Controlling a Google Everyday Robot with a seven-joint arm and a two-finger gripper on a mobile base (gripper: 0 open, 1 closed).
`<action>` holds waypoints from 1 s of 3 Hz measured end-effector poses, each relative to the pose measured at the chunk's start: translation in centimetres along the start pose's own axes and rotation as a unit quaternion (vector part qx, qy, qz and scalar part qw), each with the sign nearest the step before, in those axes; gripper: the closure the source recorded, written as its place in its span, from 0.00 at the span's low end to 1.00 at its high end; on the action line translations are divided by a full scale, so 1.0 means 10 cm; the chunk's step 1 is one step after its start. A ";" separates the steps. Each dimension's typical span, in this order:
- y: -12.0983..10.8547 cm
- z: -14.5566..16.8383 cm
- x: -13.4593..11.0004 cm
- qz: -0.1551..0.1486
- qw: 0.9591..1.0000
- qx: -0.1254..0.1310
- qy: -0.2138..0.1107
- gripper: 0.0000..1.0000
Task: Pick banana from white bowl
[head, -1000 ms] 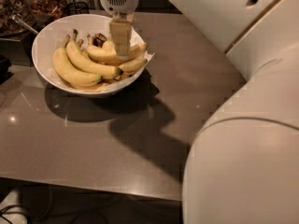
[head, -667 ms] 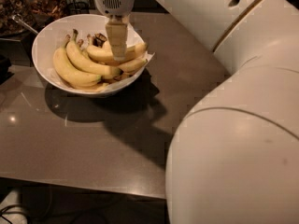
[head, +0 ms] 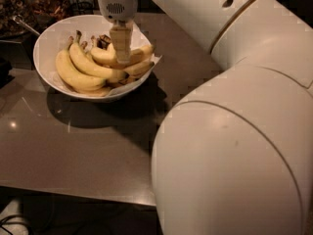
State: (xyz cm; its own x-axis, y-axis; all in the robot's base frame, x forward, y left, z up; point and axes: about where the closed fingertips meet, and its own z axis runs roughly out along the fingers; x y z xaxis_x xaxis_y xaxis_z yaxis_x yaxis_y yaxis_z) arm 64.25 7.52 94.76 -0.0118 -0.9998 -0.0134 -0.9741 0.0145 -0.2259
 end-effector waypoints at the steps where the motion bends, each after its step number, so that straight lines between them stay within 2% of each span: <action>1: 0.00 0.12 -0.02 0.001 1.000 -0.015 0.001 0.36; 2: 0.00 0.22 -0.03 0.000 1.000 -0.027 0.004 0.35; 3: 0.03 0.29 -0.05 -0.007 0.999 -0.036 0.009 0.53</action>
Offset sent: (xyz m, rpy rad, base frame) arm -0.0340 -0.0302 -0.0305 -0.1434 0.2410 -0.0290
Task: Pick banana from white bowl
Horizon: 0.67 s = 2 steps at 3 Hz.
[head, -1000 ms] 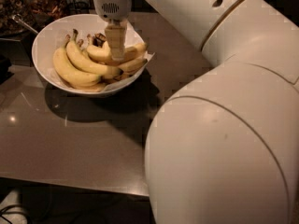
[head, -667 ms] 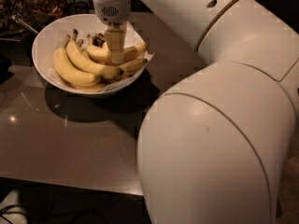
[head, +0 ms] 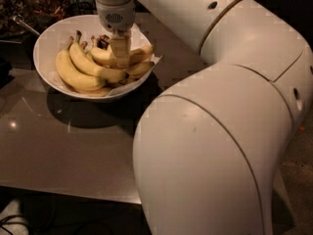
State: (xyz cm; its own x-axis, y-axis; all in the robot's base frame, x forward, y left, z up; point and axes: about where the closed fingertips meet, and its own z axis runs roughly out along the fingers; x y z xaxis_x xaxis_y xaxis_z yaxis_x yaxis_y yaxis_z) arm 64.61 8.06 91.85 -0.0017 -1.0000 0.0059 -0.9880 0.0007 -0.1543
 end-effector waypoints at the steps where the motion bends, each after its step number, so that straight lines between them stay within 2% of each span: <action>1: 0.03 0.01 0.00 -0.008 1.000 -0.010 -0.007 0.78; 2: 0.03 0.01 0.00 -0.008 1.000 -0.010 -0.007 0.98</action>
Offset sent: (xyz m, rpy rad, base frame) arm -0.0028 -0.0003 -0.0017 0.0099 0.0173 0.0158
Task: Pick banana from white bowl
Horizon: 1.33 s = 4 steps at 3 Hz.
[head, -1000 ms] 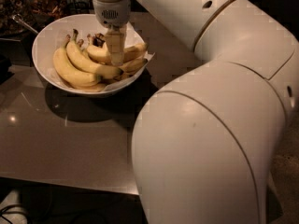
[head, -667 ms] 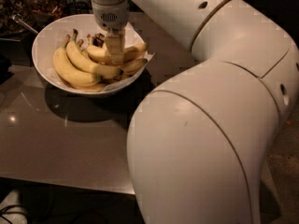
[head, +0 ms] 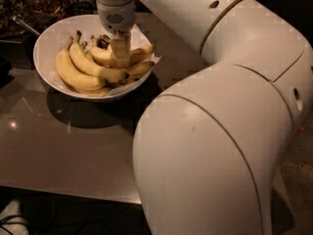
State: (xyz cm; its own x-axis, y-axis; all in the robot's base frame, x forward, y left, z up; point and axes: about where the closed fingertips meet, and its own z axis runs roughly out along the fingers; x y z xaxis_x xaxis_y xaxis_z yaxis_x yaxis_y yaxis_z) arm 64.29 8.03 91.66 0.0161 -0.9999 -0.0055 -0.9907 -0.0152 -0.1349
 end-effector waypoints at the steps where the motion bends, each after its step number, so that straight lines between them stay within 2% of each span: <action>1: 0.02 -0.09 -0.01 -0.003 0.999 0.029 -0.020 1.00; 2: 0.32 -0.40 0.14 0.001 0.994 0.077 -0.076 1.00; 3: 0.60 -0.64 0.31 0.004 0.989 0.105 -0.108 1.00; 4: 0.98 -0.90 0.46 -0.006 0.982 0.137 -0.131 1.00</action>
Offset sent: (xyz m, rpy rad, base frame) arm -0.0995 -0.0508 0.0747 0.2838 -0.2638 0.0304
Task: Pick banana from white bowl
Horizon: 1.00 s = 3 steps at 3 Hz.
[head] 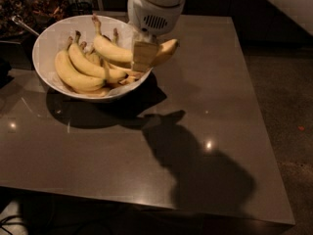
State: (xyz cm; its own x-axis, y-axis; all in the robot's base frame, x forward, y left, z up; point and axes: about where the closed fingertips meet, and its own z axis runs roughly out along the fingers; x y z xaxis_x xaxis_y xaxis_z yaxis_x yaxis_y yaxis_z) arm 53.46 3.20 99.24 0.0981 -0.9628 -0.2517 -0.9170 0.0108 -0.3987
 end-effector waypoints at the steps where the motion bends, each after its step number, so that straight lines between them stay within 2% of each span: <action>1: 0.00 -0.03 -0.01 -0.006 1.000 0.003 0.005 1.00; 2: 0.19 -0.11 0.00 0.009 1.000 -0.002 0.012 1.00; 3: 0.50 -0.25 0.03 0.044 0.999 -0.001 0.010 1.00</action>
Offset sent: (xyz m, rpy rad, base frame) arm -0.0552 -0.0103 -0.0014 -0.0237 0.0389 -0.0731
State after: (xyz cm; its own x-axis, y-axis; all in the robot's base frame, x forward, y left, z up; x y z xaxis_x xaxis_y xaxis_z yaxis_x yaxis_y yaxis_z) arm 47.93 2.30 99.38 0.0085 -0.9635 -0.2674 -0.9223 0.0958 -0.3743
